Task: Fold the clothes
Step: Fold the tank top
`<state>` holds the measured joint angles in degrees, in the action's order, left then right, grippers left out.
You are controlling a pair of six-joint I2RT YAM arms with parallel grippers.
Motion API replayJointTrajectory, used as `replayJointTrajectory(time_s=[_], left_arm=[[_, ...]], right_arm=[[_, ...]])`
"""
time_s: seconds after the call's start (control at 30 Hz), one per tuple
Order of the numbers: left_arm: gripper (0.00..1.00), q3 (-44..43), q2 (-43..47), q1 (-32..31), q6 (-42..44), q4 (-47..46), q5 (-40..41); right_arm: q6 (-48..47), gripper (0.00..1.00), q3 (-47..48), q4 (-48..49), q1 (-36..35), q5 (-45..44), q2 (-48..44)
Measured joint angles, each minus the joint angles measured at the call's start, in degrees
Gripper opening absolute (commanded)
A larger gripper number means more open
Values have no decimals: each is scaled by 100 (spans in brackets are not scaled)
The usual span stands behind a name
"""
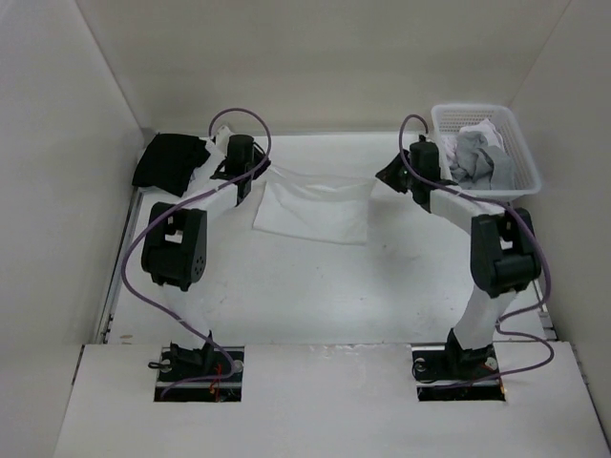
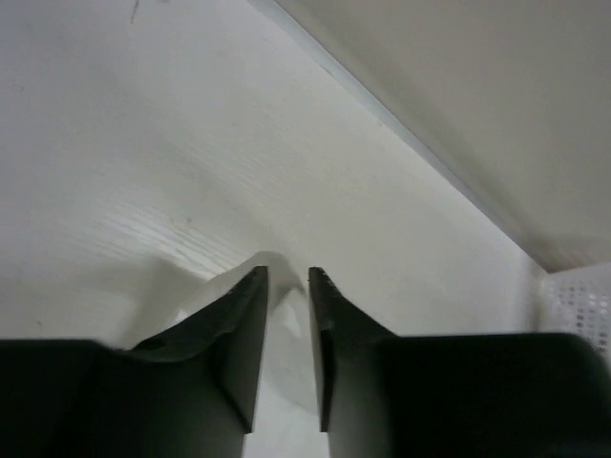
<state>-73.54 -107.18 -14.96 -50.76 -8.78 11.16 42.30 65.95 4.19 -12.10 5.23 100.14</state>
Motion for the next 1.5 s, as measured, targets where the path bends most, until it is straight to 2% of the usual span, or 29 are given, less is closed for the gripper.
replayJointTrajectory(time_s=[0.07,0.1,0.17,0.23,0.27,0.3,0.4,0.47,0.53,0.67,0.87,1.07,1.3,1.5], left_arm=[[39,-208,-345,101,31,24,-31],[41,-258,-459,144,52,50,-50],[42,-247,-522,225,90,136,-90],[41,26,-374,273,140,24,-94],[39,345,-177,282,153,-61,-90],[37,754,83,275,153,-190,-76],[33,2277,1099,227,140,-444,17],[35,3040,1585,201,120,-597,17],[38,3574,1849,210,98,-660,-52],[42,4054,1897,236,22,-802,-315],[44,4059,1814,247,-72,-1191,-612],[32,4057,1471,262,-225,-1576,-730],[17,4044,1318,295,-350,-1731,-726],[11,4046,1307,306,-376,-1674,-686]], right_arm=[[42,45,348,122,92,24,533],[59,49,455,195,129,35,748],[105,52,463,275,170,39,951],[120,49,234,367,170,20,901],[127,46,9,426,146,-33,769],[118,38,-299,505,92,-103,564],[90,5,-1294,680,-269,-365,-247],[129,3,-1869,791,-645,-485,-776],[144,8,-2284,909,-1003,-560,-1145],[164,26,-2865,1034,-1285,-708,-1550],[208,33,-3220,1134,-1283,-833,-1576],[409,39,-3442,1305,-1244,-778,-1521],[555,39,-3442,1392,-1185,-647,-1360],[686,38,-3440,1451,-1185,-498,-1263]])
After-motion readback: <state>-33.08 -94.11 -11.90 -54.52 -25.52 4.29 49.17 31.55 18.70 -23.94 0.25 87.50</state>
